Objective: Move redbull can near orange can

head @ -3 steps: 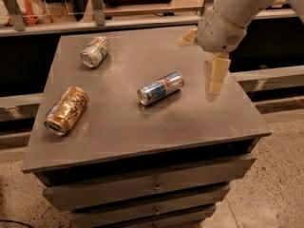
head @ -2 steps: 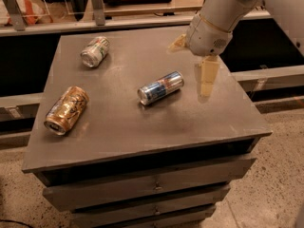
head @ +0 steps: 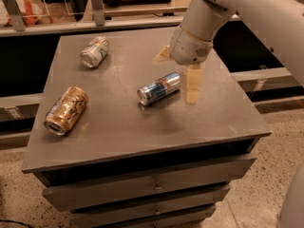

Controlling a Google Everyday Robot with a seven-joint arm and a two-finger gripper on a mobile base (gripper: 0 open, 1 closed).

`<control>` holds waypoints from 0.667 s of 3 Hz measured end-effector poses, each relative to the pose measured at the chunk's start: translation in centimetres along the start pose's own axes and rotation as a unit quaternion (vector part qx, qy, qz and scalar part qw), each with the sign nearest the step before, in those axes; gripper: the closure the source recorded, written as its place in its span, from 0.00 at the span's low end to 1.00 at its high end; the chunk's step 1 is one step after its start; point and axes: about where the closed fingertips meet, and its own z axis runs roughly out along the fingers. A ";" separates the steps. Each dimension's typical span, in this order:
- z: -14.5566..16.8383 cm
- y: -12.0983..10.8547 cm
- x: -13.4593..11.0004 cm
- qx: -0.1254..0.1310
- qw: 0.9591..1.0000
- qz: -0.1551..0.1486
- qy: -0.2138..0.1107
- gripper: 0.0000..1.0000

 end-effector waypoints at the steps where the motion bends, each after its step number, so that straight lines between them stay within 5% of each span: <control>1: 1.1 0.2 -1.0 -0.010 1.000 -0.009 -0.001 0.00; 2: 2.1 0.0 -1.7 -0.020 1.000 -0.021 -0.002 0.00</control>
Offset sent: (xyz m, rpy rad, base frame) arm -0.0196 0.0257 -0.0201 -0.0306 0.0642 0.0988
